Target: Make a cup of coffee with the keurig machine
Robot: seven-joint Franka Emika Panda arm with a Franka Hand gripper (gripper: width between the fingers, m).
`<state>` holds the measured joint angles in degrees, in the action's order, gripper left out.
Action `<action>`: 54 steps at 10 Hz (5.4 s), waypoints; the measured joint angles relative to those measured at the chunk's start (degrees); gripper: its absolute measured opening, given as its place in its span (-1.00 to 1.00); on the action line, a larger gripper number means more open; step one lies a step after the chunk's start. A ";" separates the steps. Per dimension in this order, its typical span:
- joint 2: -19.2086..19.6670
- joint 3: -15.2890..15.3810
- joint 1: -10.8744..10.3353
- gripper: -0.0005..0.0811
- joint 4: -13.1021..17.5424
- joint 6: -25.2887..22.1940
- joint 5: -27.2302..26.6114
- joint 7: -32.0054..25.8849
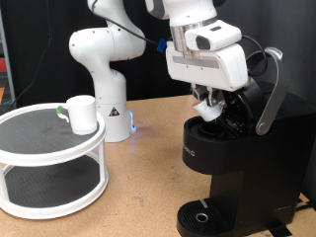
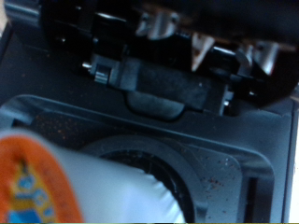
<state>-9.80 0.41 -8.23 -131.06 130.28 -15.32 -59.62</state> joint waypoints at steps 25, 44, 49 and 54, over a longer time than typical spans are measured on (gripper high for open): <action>7.22 -0.02 0.27 -0.68 6.35 -7.39 2.16 3.71; 2.06 -0.94 0.62 0.99 0.45 -5.86 1.16 -2.37; 2.19 -0.25 0.53 0.99 -2.43 -2.39 2.51 -1.54; 2.19 0.36 0.53 0.99 -3.31 -1.40 3.34 -0.84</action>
<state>-7.61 0.78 -7.70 -134.37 128.88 -11.98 -60.46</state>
